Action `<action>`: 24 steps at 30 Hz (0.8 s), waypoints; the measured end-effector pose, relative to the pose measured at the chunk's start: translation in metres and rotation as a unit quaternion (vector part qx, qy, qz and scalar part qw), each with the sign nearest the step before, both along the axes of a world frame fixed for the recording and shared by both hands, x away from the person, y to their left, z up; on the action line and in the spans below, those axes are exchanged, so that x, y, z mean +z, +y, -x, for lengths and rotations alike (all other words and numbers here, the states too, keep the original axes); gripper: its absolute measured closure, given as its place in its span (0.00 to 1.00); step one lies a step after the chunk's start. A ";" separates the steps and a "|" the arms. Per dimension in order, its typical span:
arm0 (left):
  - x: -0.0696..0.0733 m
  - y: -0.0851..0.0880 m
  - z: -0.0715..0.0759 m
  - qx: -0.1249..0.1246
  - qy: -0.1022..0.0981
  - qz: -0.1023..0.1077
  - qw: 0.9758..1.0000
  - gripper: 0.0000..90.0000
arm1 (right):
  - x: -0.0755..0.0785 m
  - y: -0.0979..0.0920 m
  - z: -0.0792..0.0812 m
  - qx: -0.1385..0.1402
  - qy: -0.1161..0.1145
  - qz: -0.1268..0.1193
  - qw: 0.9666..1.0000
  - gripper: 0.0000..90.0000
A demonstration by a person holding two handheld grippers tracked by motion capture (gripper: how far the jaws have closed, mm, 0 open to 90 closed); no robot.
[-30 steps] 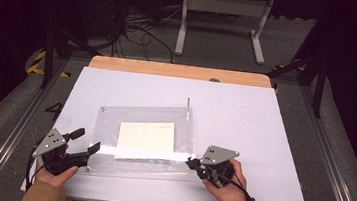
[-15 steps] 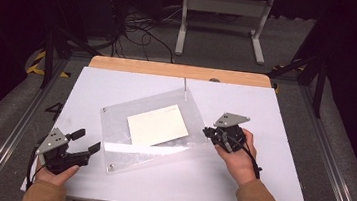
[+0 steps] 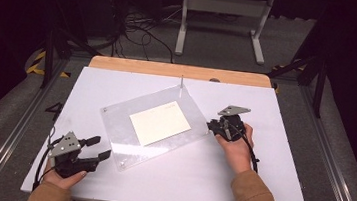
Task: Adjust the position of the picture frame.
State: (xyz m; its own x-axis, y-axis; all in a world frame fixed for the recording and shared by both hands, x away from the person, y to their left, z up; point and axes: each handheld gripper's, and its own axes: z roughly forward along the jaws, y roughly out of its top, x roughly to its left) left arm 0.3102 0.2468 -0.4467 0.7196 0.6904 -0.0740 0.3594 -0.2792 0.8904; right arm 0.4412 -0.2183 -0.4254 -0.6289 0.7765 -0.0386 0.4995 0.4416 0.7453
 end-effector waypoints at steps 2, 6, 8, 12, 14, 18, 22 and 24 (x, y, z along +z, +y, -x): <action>-0.001 -0.004 0.000 -0.011 0.001 -0.004 1.000 0.42 | 0.004 -0.007 0.005 -0.015 -0.002 -0.015 1.000 0.73; -0.002 -0.016 0.000 -0.037 0.012 -0.013 0.999 0.48 | 0.008 -0.019 0.018 -0.021 -0.021 -0.038 0.999 0.70; -0.003 -0.021 0.001 -0.051 0.016 -0.025 0.998 0.51 | 0.009 -0.025 0.026 -0.021 -0.025 -0.053 0.998 0.69; -0.007 -0.031 0.000 -0.072 0.027 -0.047 0.996 0.57 | 0.008 -0.037 0.041 -0.024 -0.028 -0.093 0.995 0.68; -0.009 -0.035 -0.001 -0.080 0.033 -0.057 0.995 0.59 | 0.006 -0.042 0.047 -0.026 -0.030 -0.112 0.993 0.68; -0.012 -0.042 -0.002 -0.093 0.043 -0.074 0.992 0.66 | 0.002 -0.050 0.054 -0.031 -0.027 -0.130 0.991 0.68; -0.016 -0.045 -0.005 -0.094 0.049 -0.095 0.990 0.71 | 0.003 -0.058 0.060 -0.039 -0.031 -0.136 0.989 0.68; -0.016 -0.046 -0.005 -0.091 0.050 -0.095 0.990 0.72 | 0.004 -0.059 0.061 -0.040 -0.032 -0.136 0.989 0.68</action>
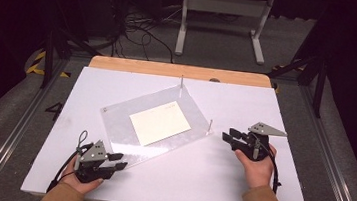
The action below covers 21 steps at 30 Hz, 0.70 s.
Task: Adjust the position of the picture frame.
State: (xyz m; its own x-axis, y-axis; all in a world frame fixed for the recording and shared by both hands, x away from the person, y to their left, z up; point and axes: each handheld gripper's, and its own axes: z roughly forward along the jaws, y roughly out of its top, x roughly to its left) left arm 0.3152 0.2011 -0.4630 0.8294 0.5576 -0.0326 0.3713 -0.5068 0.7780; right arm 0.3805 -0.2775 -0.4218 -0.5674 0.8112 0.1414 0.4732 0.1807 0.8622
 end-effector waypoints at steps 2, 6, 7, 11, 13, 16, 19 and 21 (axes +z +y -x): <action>-0.001 -0.002 -0.001 0.000 0.002 -0.005 1.000 0.74 | 0.000 0.000 0.001 0.000 -0.001 0.001 1.000 0.67; -0.003 -0.006 0.000 -0.010 0.000 -0.019 1.000 0.81 | -0.002 0.001 0.003 0.007 0.004 -0.005 1.000 0.67; -0.002 -0.006 0.000 -0.012 -0.001 -0.022 1.000 0.85 | -0.002 0.002 0.003 0.011 0.004 -0.008 1.000 0.67; -0.002 -0.004 -0.003 -0.007 0.005 -0.018 1.000 0.92 | -0.001 0.005 0.005 0.019 0.003 -0.012 1.000 0.67; -0.002 -0.004 -0.003 -0.006 0.008 -0.017 1.000 0.93 | 0.000 0.005 0.006 0.021 0.002 -0.016 1.000 0.67; -0.001 -0.006 -0.002 -0.005 0.006 -0.025 1.000 0.93 | 0.001 0.004 0.008 0.021 0.000 -0.020 1.000 0.67; 0.002 -0.008 -0.004 0.002 0.024 -0.026 0.999 0.94 | 0.003 0.001 0.009 0.017 -0.003 -0.021 1.000 0.67; 0.002 -0.011 -0.003 -0.008 0.035 -0.020 0.999 0.94 | 0.003 -0.001 0.010 0.016 -0.003 -0.025 1.000 0.67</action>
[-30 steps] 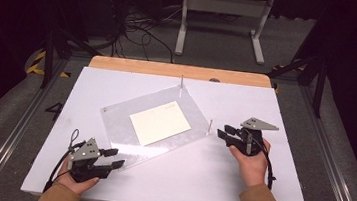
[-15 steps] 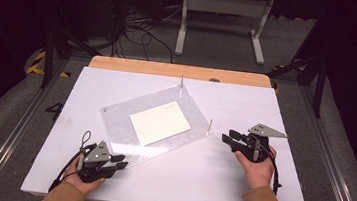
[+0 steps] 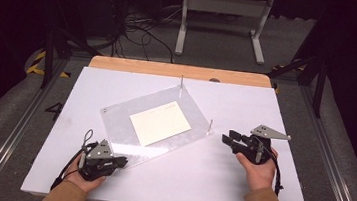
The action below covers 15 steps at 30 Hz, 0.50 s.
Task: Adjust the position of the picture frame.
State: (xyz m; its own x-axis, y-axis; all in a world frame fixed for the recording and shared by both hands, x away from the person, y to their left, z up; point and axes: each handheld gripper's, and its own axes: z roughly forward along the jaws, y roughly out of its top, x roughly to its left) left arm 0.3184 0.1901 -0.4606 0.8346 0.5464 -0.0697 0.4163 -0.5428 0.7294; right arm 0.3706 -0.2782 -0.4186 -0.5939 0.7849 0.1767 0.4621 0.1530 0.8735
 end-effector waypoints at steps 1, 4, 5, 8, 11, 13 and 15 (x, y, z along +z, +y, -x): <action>0.001 -0.003 0.001 -0.009 0.001 0.000 1.000 0.94 | 0.000 -0.001 0.001 0.000 0.000 -0.004 1.000 0.67; 0.005 -0.020 0.008 -0.041 0.004 0.001 0.999 0.94 | 0.002 -0.004 0.003 0.001 -0.001 -0.012 1.000 0.67; 0.006 -0.027 0.011 -0.052 0.006 0.000 0.999 0.94 | 0.003 -0.004 0.004 0.001 -0.002 -0.012 1.000 0.67; 0.007 -0.052 0.017 -0.082 0.008 -0.007 0.997 0.94 | 0.004 -0.006 0.007 0.000 -0.003 -0.015 1.000 0.67; 0.008 -0.077 0.021 -0.109 0.010 -0.012 0.994 0.94 | 0.005 -0.009 0.009 -0.002 -0.004 -0.017 1.000 0.67; 0.008 -0.091 0.022 -0.122 0.010 -0.011 0.992 0.94 | 0.005 -0.010 0.010 -0.005 -0.005 -0.018 1.000 0.67; 0.008 -0.104 0.023 -0.131 0.011 -0.013 0.991 0.94 | 0.005 -0.012 0.010 -0.006 -0.004 -0.019 1.000 0.66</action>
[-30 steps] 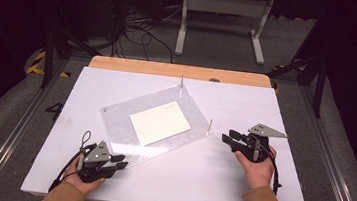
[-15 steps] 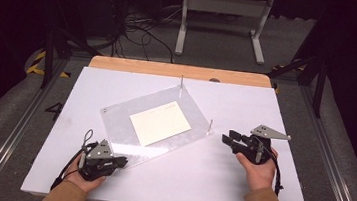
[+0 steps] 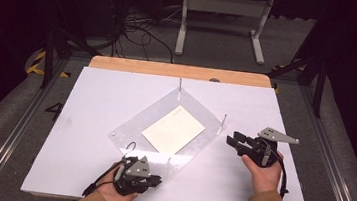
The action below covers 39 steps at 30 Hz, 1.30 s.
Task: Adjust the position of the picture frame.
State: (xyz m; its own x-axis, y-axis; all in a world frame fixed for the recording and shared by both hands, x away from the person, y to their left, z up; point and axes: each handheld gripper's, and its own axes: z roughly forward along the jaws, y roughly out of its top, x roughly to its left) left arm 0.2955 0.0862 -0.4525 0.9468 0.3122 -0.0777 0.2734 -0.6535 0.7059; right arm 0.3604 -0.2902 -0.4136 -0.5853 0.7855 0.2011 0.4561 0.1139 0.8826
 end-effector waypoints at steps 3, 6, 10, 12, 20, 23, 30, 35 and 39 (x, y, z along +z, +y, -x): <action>-0.001 -0.014 0.001 -0.003 0.001 0.003 1.000 0.94 | -0.001 -0.001 0.000 -0.001 0.001 0.001 1.000 0.66; -0.002 -0.031 0.001 -0.009 -0.002 0.007 1.000 0.94 | -0.002 -0.002 0.000 -0.002 0.003 0.001 1.000 0.66; -0.004 -0.047 0.001 -0.008 0.002 0.017 1.000 0.94 | -0.005 -0.001 -0.001 -0.001 0.009 0.004 1.000 0.66; -0.004 -0.047 0.000 -0.008 0.006 0.016 1.000 0.93 | -0.006 0.001 -0.002 0.000 0.012 0.005 1.000 0.66; 0.008 -0.009 -0.019 0.026 0.037 0.077 0.996 0.71 | -0.007 0.005 -0.001 0.005 0.011 0.021 1.000 0.65; 0.020 0.023 -0.030 0.079 0.007 0.089 0.993 0.69 | -0.008 0.006 -0.001 0.003 0.012 0.024 1.000 0.65; 0.018 0.083 -0.058 0.197 -0.024 0.065 0.978 0.66 | -0.008 0.007 -0.009 0.000 0.009 0.031 0.999 0.64; 0.013 0.112 -0.073 0.283 -0.023 0.052 0.957 0.79 | -0.009 0.006 -0.012 -0.002 0.011 0.028 1.000 0.64; 0.008 0.122 -0.075 0.280 -0.002 0.055 0.958 0.82 | -0.009 0.007 -0.012 -0.002 0.013 0.029 0.999 0.64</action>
